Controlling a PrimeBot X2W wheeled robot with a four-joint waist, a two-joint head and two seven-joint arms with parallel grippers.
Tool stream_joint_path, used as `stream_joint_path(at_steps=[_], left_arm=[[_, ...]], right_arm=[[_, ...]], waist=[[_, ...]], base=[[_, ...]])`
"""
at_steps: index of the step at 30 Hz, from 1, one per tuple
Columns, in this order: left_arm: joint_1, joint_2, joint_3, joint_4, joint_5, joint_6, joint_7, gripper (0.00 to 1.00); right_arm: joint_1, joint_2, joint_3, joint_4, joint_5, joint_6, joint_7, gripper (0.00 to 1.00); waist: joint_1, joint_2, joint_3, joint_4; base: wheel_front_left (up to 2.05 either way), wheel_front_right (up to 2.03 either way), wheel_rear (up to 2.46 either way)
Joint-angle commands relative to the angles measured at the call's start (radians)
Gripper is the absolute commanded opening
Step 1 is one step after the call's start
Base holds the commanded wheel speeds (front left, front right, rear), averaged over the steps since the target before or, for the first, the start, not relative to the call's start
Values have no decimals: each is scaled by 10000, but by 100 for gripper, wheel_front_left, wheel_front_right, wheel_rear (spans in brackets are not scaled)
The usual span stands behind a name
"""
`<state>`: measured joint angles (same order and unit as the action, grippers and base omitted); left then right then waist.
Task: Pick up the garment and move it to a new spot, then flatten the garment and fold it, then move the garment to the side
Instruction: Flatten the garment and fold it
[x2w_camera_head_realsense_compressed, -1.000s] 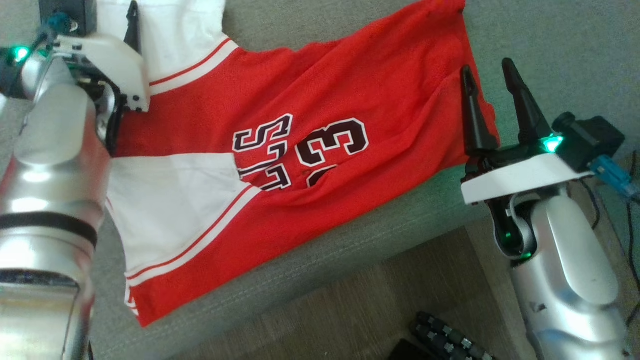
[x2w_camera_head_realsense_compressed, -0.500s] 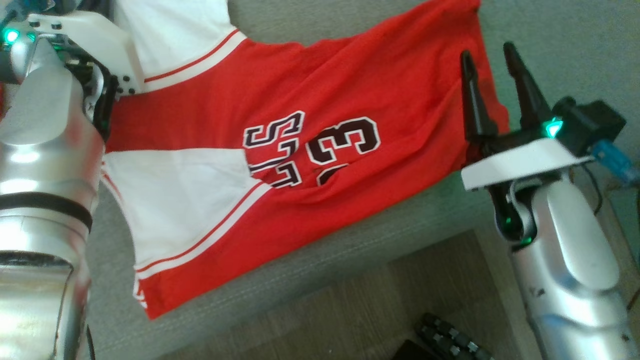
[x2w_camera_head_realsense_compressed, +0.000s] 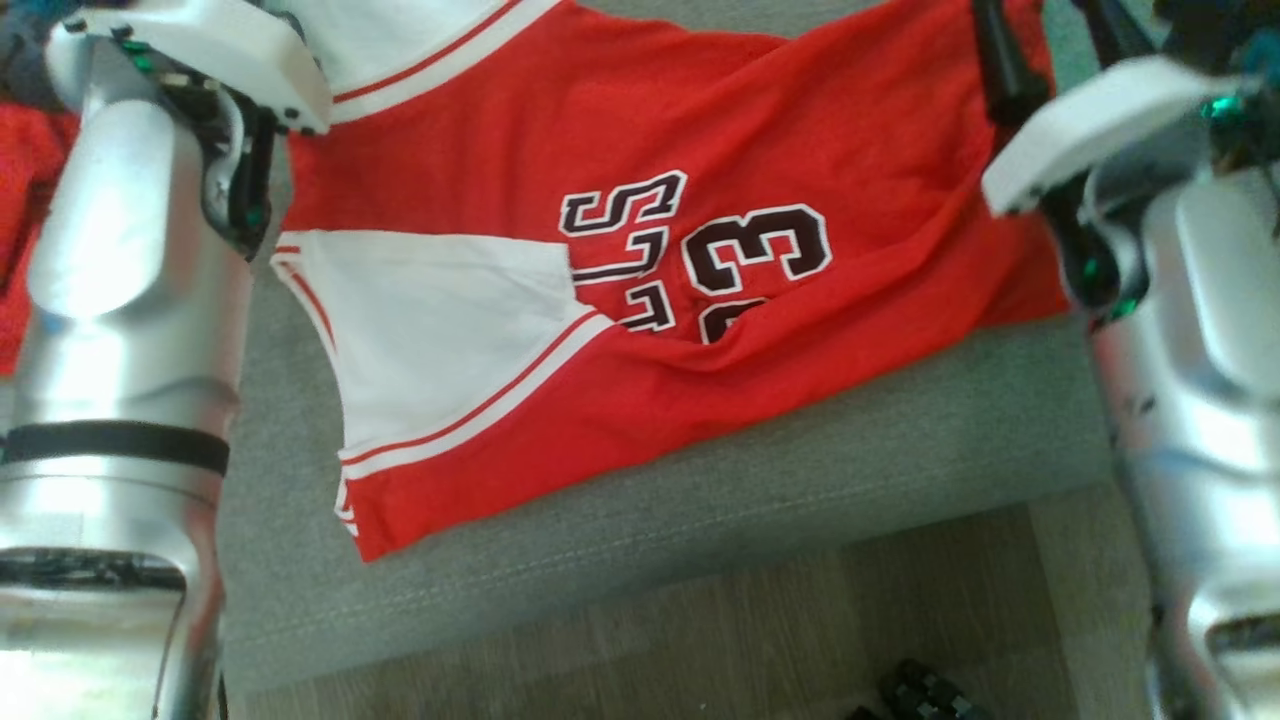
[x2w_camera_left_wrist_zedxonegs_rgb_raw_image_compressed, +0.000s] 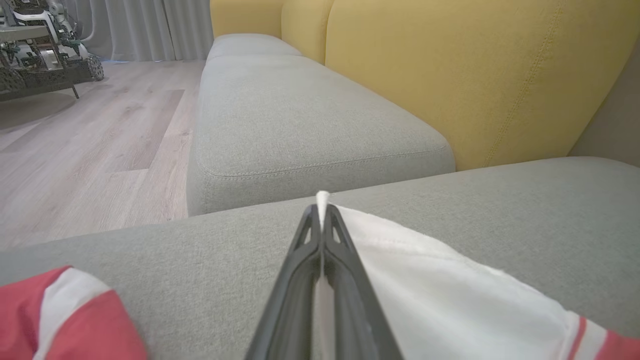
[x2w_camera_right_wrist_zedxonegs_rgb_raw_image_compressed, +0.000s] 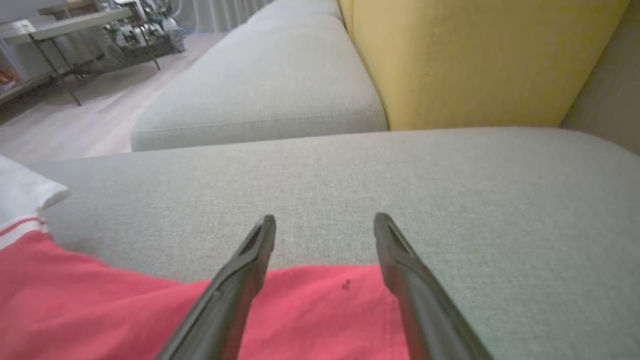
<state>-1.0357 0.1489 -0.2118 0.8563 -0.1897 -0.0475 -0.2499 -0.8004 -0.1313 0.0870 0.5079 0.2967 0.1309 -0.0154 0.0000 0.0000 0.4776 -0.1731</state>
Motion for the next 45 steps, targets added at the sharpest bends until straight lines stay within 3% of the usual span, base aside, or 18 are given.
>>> stream_joint_path(at_steps=[1,9,15,26,35,36,37,38,45], left_arm=[[-190,269,231,-438,48,15,-116,0],[-67,-97,143,-800,155,-87,-117,0],[-34,-198,105,-883,256,-172,-117,0],[-32,-286,147,-924,380,-234,-118,0],[-53,-367,147,-881,429,-304,-118,0],[-49,-372,159,-878,439,-319,-118,0],[-45,-368,171,-876,442,-325,-118,0],[-39,-359,186,-874,445,-331,-118,0],[112,-368,314,-823,375,-374,-118,0]], right_arm=[[-391,-90,16,-49,60,-2,155,100],[-2202,-617,-32,3209,-818,-2,901,100],[-2771,-842,102,4811,-1079,-2,1040,100],[-3362,-1144,731,6207,-763,-2,787,100],[-3394,-1327,1886,6458,-139,-2,791,100],[-3336,-1356,2207,6403,158,-2,829,94],[-3320,-1399,2348,6365,308,-2,835,32],[-3295,-1452,2513,6320,425,-2,821,0],[-3089,-1862,3501,5936,974,-2,288,0]], waist=[[0,0,33,88],[0,0,187,447],[0,0,222,563],[0,0,342,712],[0,0,430,887],[0,0,438,913],[0,0,442,920],[0,0,442,928],[0,0,333,948]], base=[[0,0,0],[0,0,0],[0,0,0],[0,0,0],[0,0,0],[0,0,0],[0,0,0],[0,0,0],[0,0,0]])
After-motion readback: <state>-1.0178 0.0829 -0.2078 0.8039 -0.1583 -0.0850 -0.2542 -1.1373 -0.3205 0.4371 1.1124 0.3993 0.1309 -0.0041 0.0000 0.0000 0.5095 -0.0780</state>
